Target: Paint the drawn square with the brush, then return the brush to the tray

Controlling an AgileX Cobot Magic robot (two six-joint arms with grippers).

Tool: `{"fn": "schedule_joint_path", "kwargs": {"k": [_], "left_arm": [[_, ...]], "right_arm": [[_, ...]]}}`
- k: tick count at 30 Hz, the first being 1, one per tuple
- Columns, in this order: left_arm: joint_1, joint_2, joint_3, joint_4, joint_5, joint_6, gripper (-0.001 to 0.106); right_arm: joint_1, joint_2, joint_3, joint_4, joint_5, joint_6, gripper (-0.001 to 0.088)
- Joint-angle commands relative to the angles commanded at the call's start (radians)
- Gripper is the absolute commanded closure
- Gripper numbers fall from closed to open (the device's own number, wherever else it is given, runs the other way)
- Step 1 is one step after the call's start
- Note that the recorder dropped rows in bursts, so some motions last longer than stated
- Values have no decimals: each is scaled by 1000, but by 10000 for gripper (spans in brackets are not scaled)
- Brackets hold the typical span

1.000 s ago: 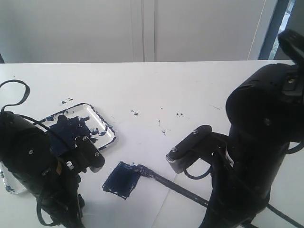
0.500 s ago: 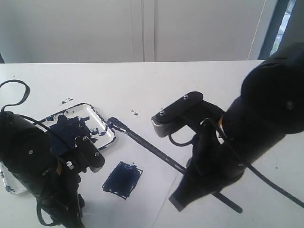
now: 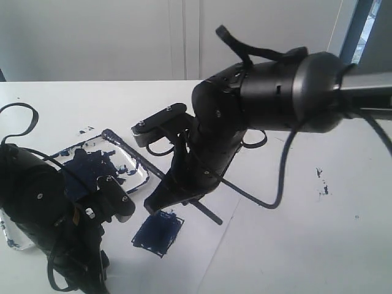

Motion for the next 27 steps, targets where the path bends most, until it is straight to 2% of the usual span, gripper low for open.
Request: {"fn": "schedule_joint_path", "kwargs": {"k": [1, 3, 6, 12, 27], "left_arm": [[0, 0, 0, 0, 0, 0, 570], [0, 0, 0, 0, 0, 0, 570], [0, 0, 0, 0, 0, 0, 570], [0, 0, 0, 0, 2, 0, 570], [0, 0, 0, 0, 6, 0, 570]], "right_arm": [[0, 22, -4, 85, 5, -75, 868], [0, 41, -4, 160, 3, -151, 868], [0, 55, -4, 217, -14, -180, 868], [0, 71, -12, 219, -27, -200, 868], [0, 166, -151, 227, 31, -200, 868]]}}
